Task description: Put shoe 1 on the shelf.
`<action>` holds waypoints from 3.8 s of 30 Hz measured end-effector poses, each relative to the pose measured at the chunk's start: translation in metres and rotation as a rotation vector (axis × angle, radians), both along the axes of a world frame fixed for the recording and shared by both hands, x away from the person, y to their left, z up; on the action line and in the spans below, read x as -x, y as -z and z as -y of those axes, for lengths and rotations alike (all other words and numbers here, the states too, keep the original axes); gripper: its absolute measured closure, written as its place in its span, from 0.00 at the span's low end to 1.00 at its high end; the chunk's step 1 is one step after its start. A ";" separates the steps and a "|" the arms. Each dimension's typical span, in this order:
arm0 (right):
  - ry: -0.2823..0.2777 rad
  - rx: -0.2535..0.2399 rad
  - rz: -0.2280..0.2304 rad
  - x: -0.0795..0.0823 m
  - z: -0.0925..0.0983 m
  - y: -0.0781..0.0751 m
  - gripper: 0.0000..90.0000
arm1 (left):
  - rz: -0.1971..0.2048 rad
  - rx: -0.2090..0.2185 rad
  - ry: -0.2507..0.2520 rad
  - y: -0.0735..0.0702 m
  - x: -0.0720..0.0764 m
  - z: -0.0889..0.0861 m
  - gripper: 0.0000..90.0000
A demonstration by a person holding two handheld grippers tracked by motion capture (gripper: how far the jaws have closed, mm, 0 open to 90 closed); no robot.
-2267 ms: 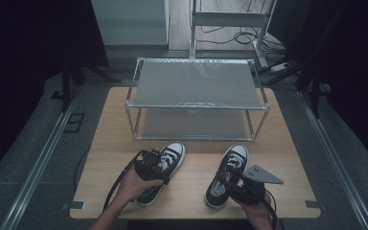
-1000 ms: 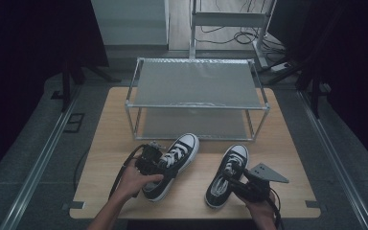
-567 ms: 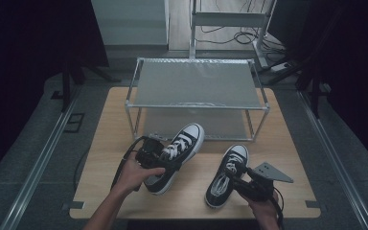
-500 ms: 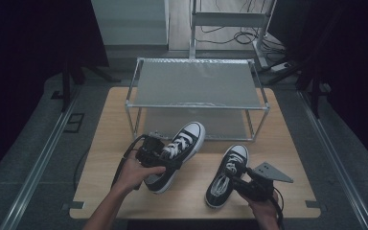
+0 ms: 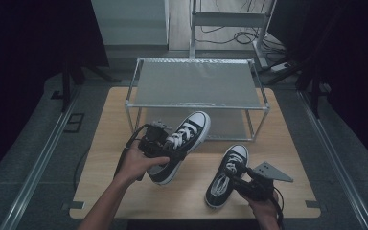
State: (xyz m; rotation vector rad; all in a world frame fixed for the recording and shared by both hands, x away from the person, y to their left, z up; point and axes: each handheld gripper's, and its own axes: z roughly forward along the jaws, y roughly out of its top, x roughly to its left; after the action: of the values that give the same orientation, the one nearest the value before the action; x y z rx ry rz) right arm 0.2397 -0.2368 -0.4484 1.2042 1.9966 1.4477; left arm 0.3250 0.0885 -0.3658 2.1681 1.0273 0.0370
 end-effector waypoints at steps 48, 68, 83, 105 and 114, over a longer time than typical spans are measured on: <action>0.004 -0.041 0.004 0.003 0.009 -0.005 0.56 | -0.027 -0.007 -0.213 -0.116 -0.155 0.055 0.21; -0.007 -0.028 -0.003 0.005 0.005 -0.002 0.56 | -0.091 -0.133 -0.399 -0.107 -0.221 0.085 0.21; 0.007 -0.022 0.011 0.006 0.007 -0.003 0.56 | -0.127 -0.184 -0.576 -0.093 -0.243 0.084 0.20; 0.007 -0.023 -0.002 0.004 0.007 0.000 0.56 | -0.161 -0.234 -0.670 -0.079 -0.250 0.083 0.18; 0.003 -0.021 -0.005 0.003 0.006 0.001 0.56 | -0.074 -0.176 -0.655 -0.086 -0.246 0.082 0.20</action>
State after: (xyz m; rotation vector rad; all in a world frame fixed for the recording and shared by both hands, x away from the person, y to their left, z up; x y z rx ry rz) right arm 0.2369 -0.2431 -0.4496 1.2202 1.9865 1.4693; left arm 0.5712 0.0070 -0.2801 1.8983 1.7922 0.3639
